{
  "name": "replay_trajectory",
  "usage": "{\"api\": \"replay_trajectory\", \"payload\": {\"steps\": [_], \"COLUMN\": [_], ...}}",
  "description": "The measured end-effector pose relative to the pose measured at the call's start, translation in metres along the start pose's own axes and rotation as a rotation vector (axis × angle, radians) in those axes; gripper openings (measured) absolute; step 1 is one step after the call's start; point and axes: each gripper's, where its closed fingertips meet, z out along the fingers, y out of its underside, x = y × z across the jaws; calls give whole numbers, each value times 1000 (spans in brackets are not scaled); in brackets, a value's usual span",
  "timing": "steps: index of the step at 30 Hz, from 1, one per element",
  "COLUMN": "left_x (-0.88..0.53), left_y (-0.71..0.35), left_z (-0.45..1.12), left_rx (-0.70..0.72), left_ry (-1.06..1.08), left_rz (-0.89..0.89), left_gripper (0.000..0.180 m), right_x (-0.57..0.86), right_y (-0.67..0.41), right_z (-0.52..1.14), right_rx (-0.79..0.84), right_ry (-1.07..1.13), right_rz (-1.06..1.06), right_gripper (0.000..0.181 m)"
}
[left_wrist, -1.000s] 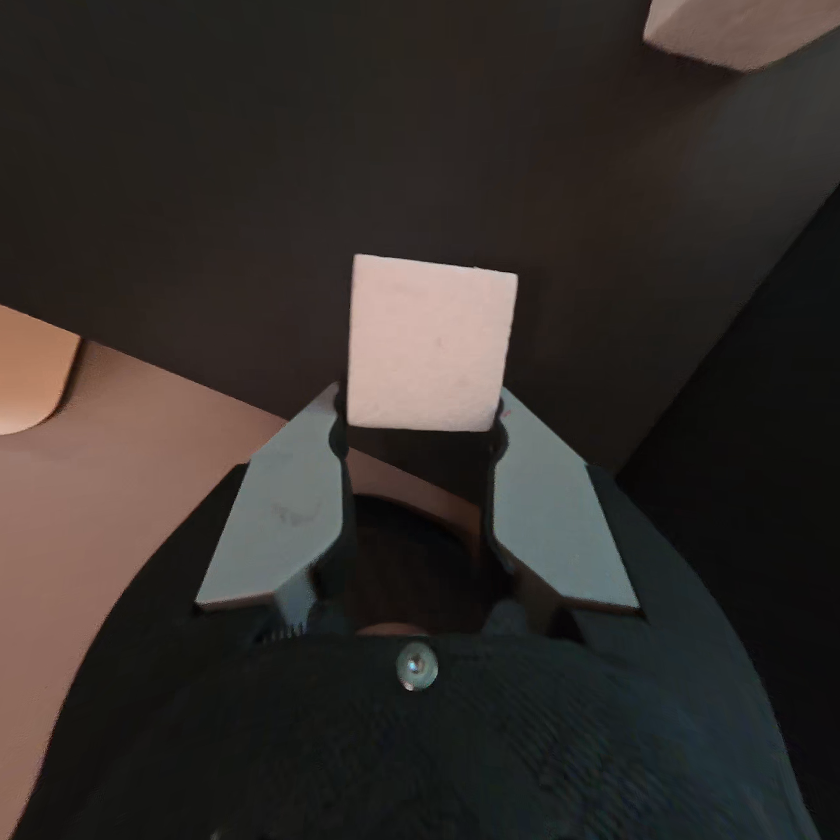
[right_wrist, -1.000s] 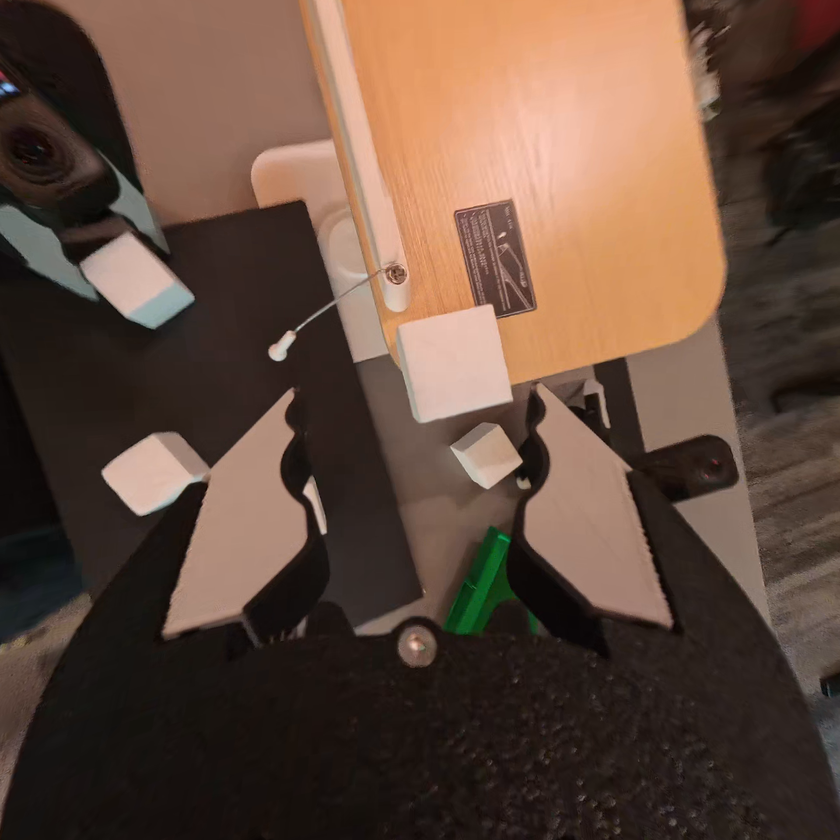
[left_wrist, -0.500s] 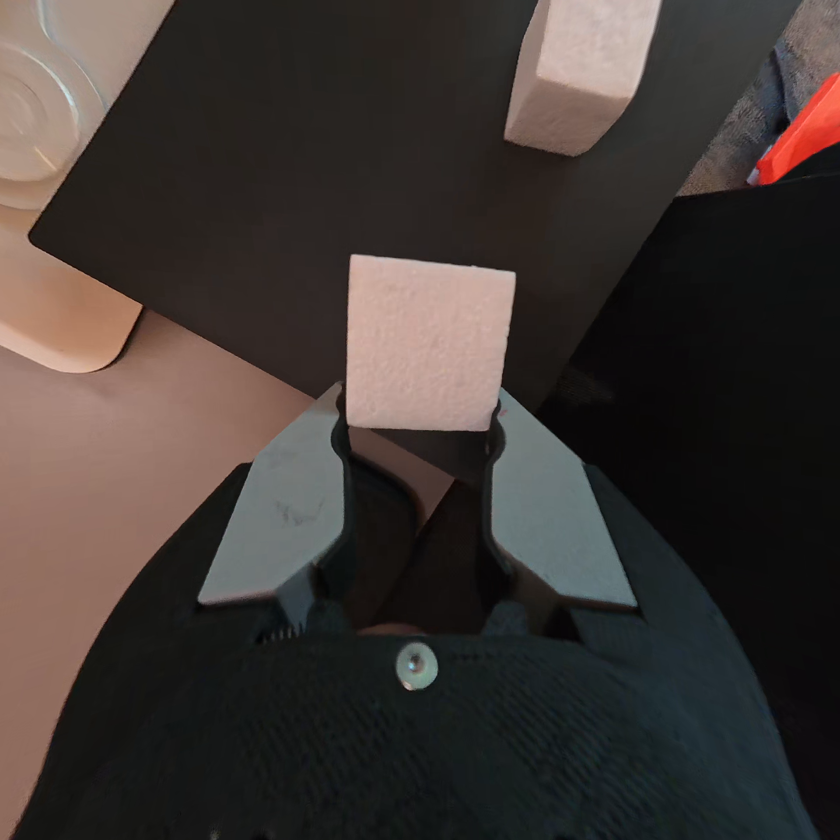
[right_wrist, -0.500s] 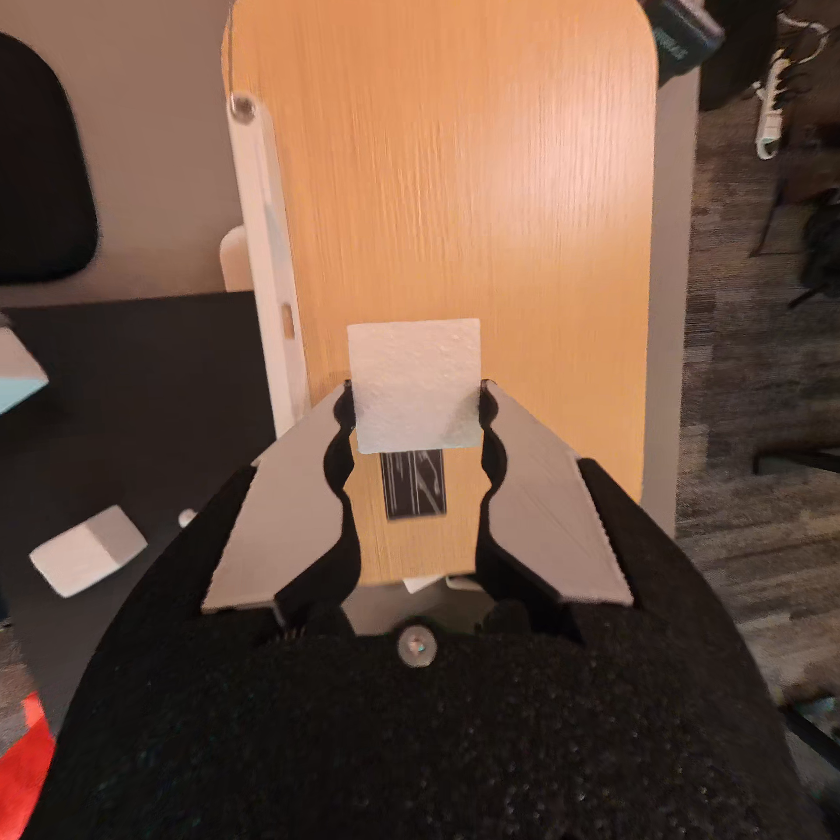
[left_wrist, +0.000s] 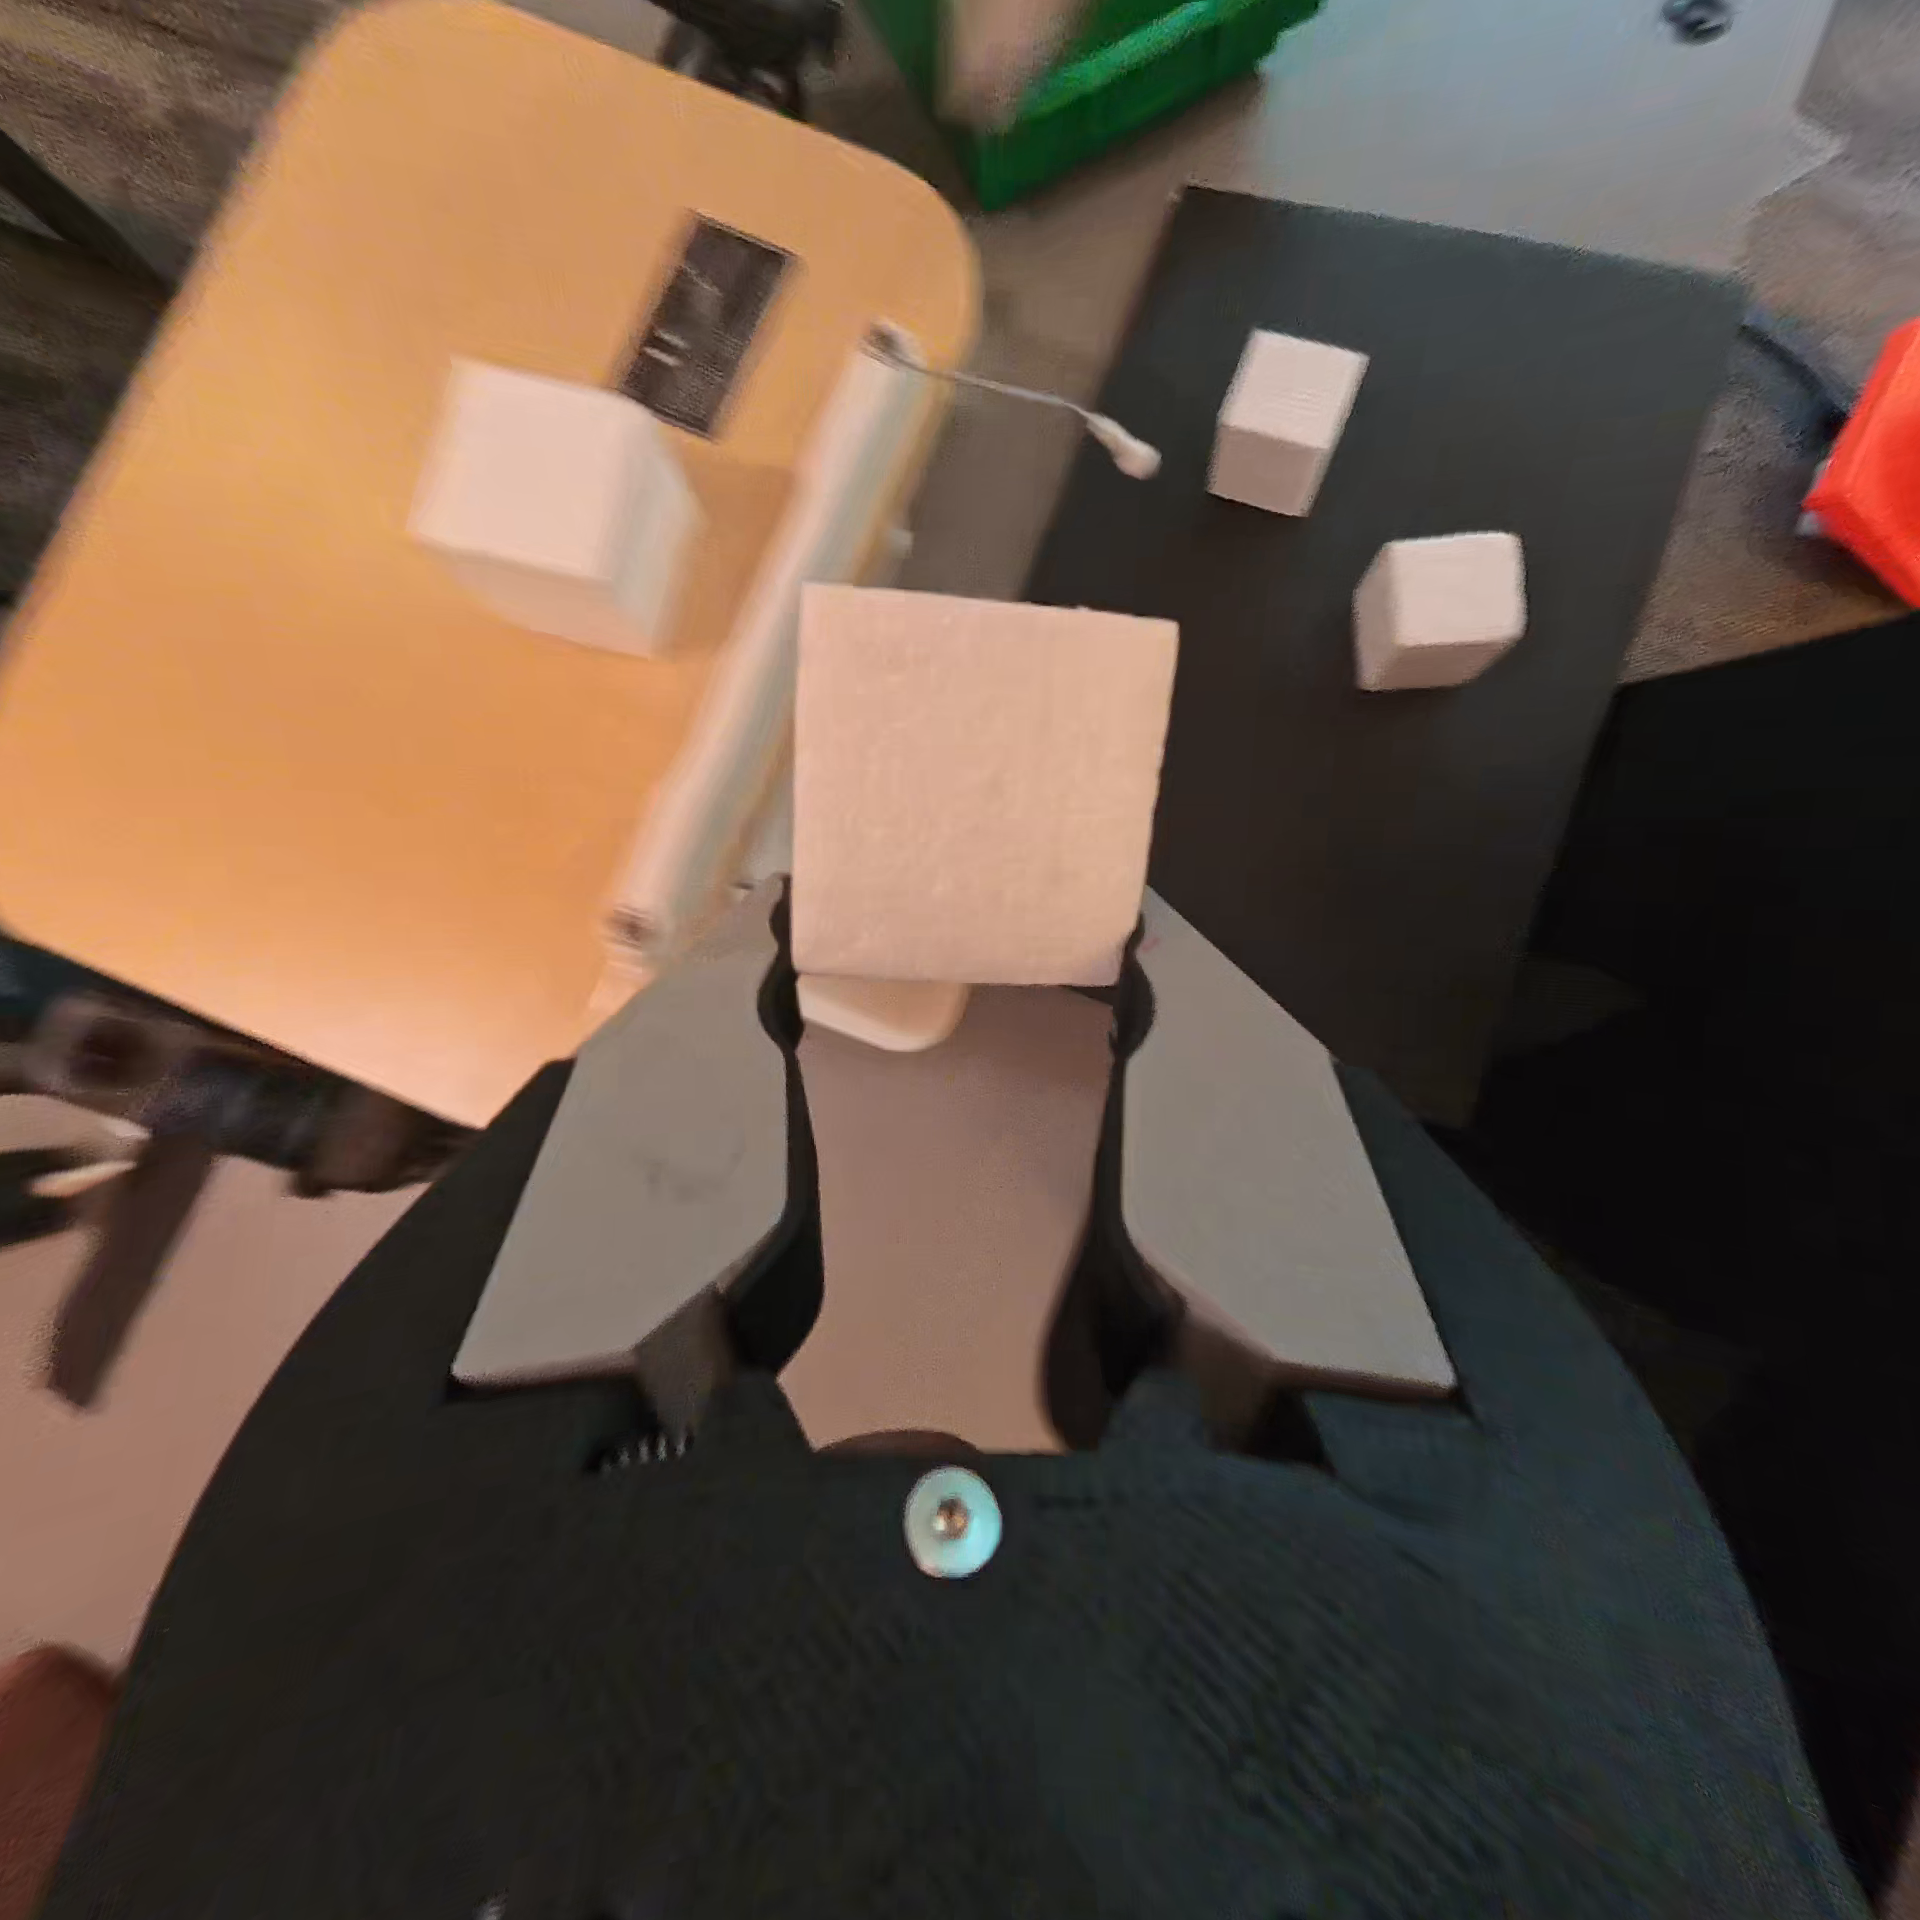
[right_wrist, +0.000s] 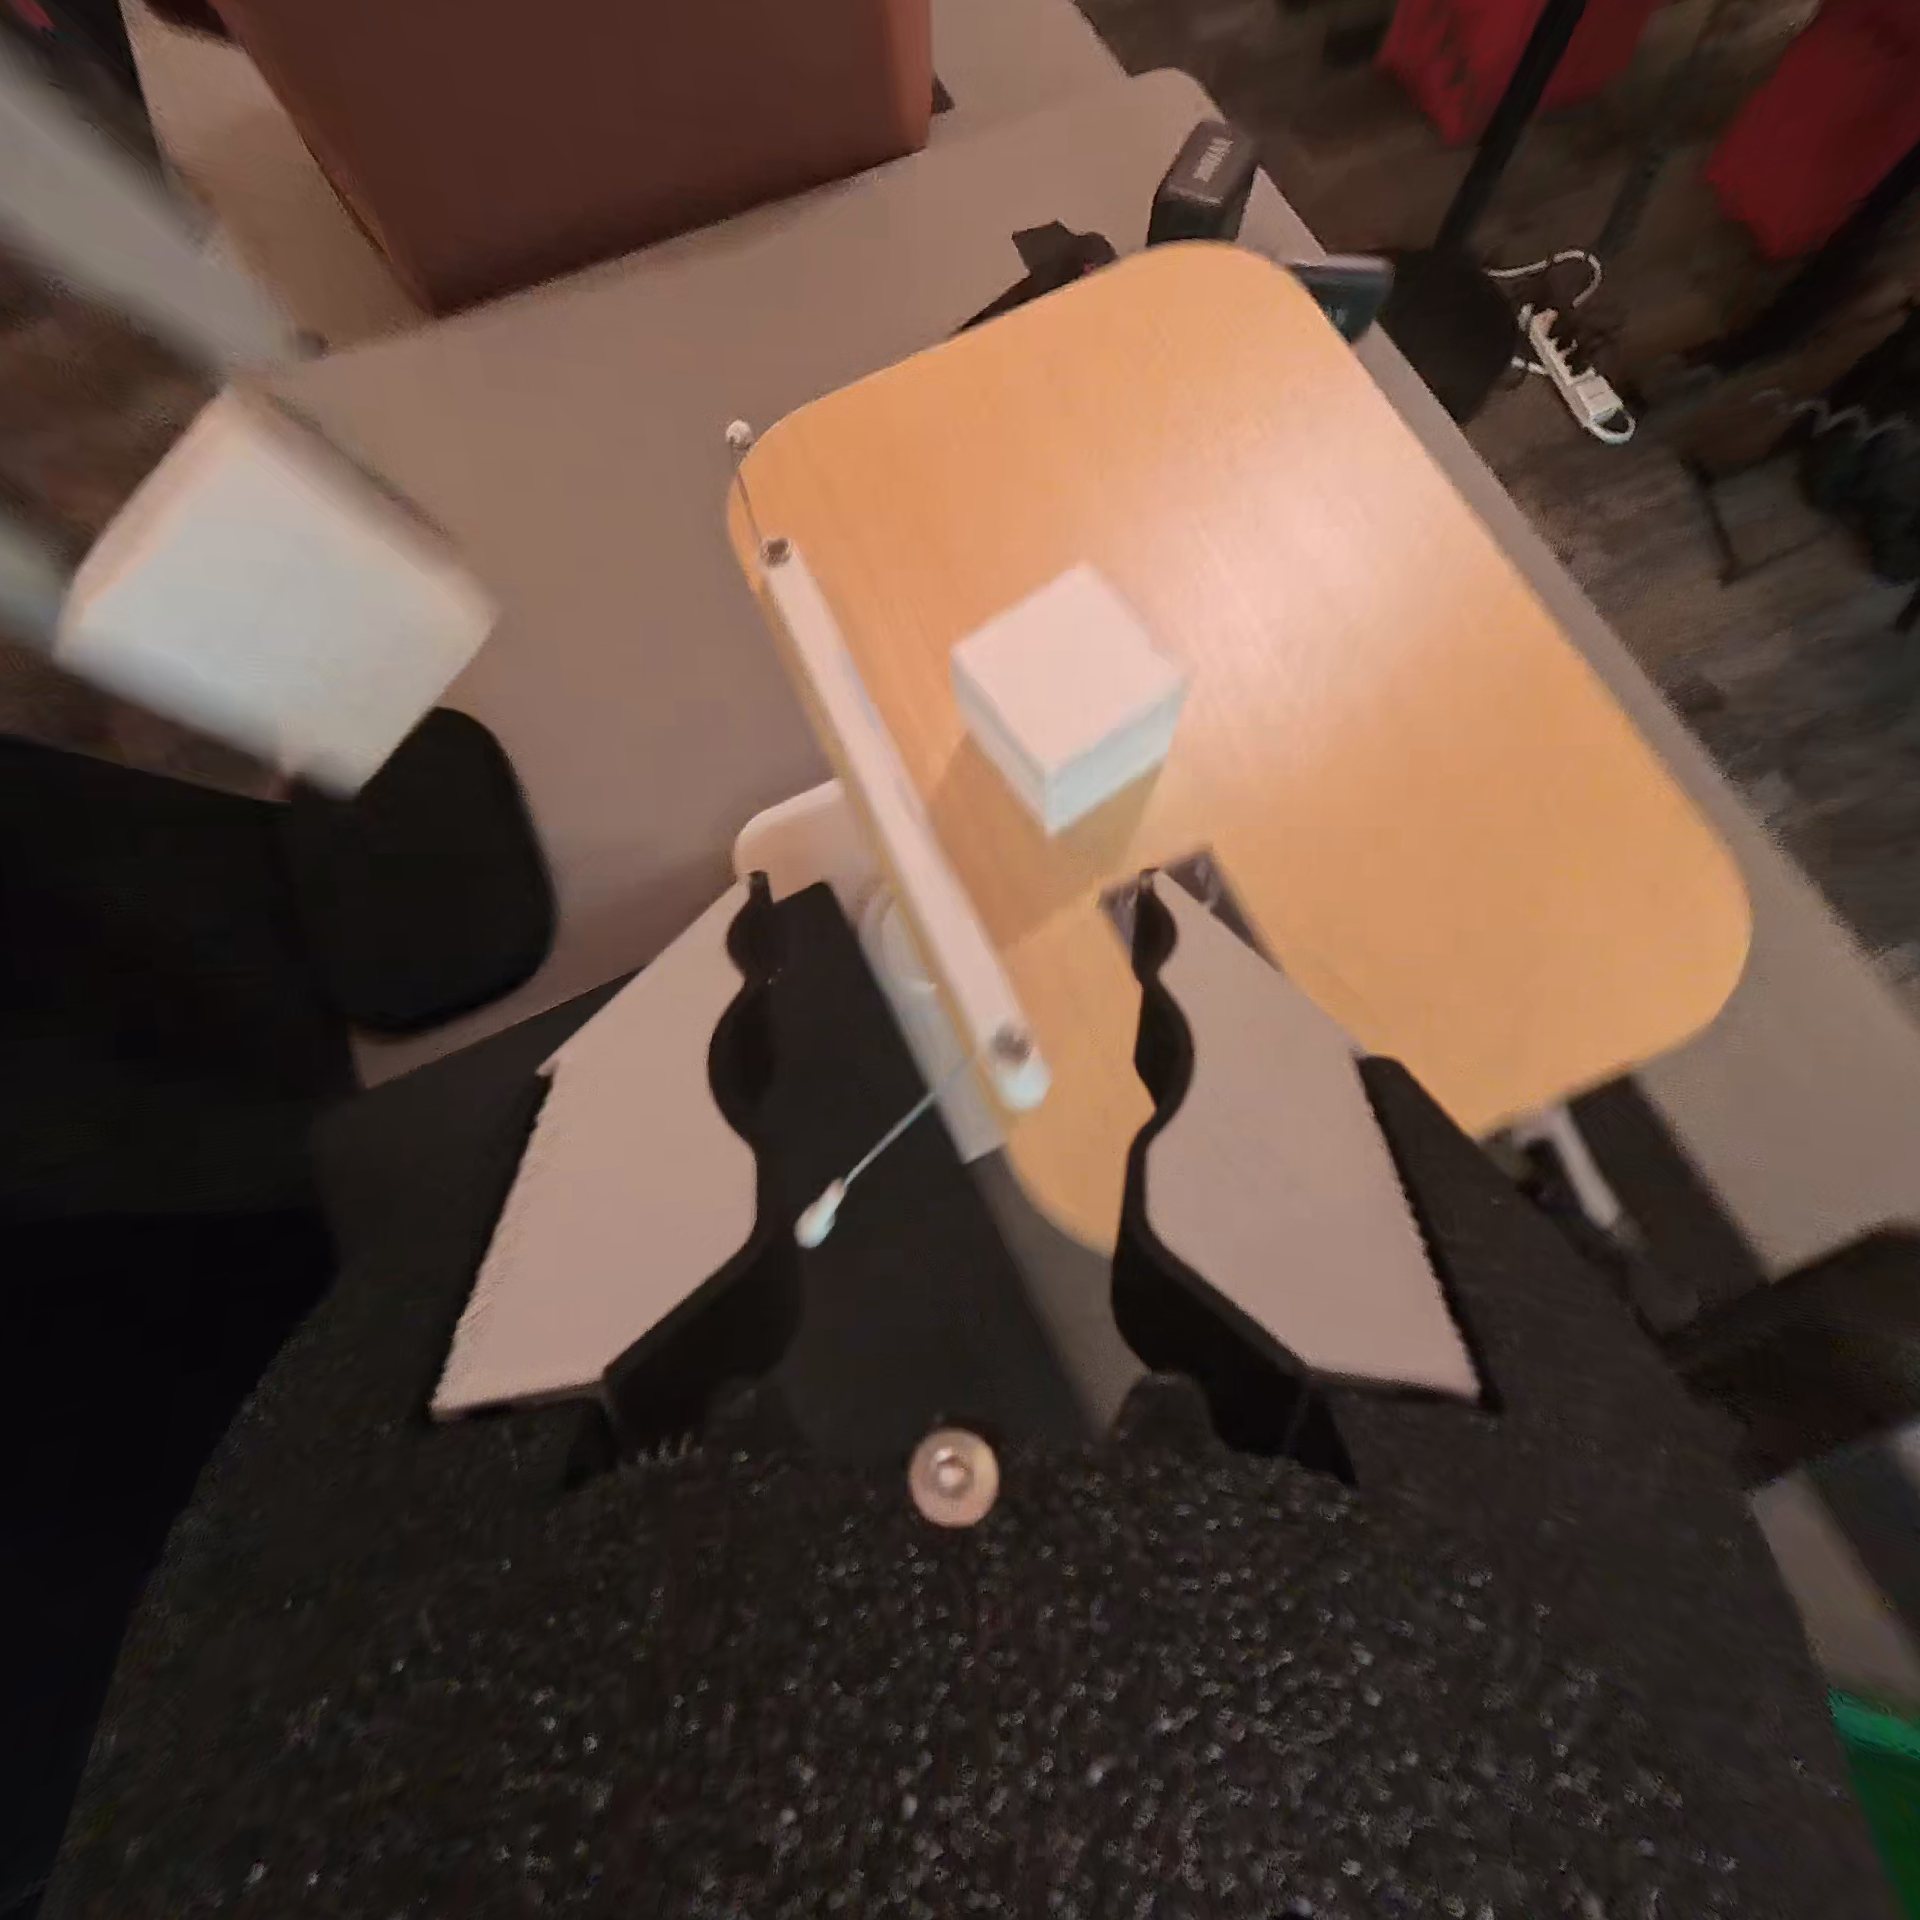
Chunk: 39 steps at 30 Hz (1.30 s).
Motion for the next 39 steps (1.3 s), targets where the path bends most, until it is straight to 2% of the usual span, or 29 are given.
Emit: {"api": "replay_trajectory", "payload": {"steps": [3,6,13,16,25,32,36,39], "left_x": [-60,-93,-107,-111,-102,-101,-100,-99], "left_y": [-42,-63,-66,-55,-61,-64,-59,-58], "left_z": [5,30,84,100,100,105,108,108], "left_rx": [-30,-118,-289,-367,-350,-311,-305,-283], "left_ry": [0,41,162,151,97,-12,-25,-39], "left_rz": [103,207,321,313,230,95,24,3], "left_gripper": [58,59,58,59,58,59,78,81], "right_x": [-11,-22,-49,-53,-45,-40,-40,-42], "right_y": [65,132,236,250,240,222,218,218], "right_z": [-39,-75,-135,-152,-158,-136,-127,-120], "right_rx": [-9,-39,-32,7,4,-25,-37,-32], "right_ry": [73,181,312,345,368,336,317,264], "right_rz": [112,199,417,471,425,354,331,345], "right_gripper": [71,74,75,75,76,76,76,76]}}
